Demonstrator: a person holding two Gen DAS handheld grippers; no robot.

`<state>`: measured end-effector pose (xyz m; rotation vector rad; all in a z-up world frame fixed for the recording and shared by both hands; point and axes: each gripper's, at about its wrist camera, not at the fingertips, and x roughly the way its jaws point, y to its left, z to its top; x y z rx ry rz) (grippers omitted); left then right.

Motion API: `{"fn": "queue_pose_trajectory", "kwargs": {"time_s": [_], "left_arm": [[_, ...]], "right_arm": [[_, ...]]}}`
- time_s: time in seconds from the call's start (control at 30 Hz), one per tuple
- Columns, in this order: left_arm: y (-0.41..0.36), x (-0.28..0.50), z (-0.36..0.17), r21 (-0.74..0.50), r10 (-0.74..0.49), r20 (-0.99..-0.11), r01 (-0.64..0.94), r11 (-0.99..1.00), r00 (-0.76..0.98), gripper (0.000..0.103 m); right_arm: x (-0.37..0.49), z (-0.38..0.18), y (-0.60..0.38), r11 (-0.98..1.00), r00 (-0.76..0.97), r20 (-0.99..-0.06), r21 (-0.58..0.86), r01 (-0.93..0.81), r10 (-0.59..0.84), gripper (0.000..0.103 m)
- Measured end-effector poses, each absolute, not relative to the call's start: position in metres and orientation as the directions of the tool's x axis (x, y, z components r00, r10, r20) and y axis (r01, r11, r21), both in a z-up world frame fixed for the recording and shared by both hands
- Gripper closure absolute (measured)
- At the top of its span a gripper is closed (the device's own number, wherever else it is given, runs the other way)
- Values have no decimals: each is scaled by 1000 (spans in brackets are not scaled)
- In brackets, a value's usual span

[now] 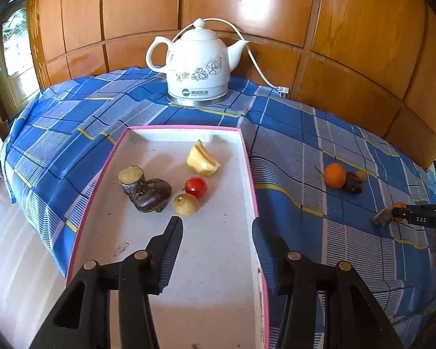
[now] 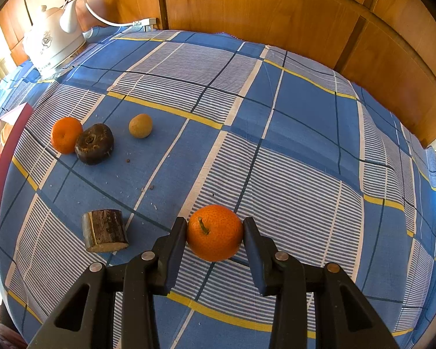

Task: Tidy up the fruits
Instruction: 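Lift the held orange off the bedspread with the right tool, then carry the orange into the tray with the right tool and open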

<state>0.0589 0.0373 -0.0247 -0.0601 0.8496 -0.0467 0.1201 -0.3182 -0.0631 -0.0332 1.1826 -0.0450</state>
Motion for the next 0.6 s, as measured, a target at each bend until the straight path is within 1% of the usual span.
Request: {"fn": "queue_pose_trajectory", "kwargs": {"time_s": [0.17,0.3,0.37,0.5,0.6], "left_arm": [[44,57,-22,-67,-43,-738,-10,998,673,52],[50,56,-19,-65,-34,-729,-20,998,684,52],[53,55,-18,-62,-30,-725,-21,998,689,52],[59,54,-20,-65,-25,-724,-32,997,689,52],[63,53,-21,-73,-23,-722,-42,996,692,52]], "right_arm": [[120,-57,-323,999,407,-913,-28,35,-40,63],[121,-48,-329,998,437,-899,26,55,0,63],[120,-46,-326,998,441,-898,21,51,-3,63],[117,-33,-311,998,463,-885,55,21,40,63],[115,-23,-285,993,476,-872,110,-40,116,63]]}}
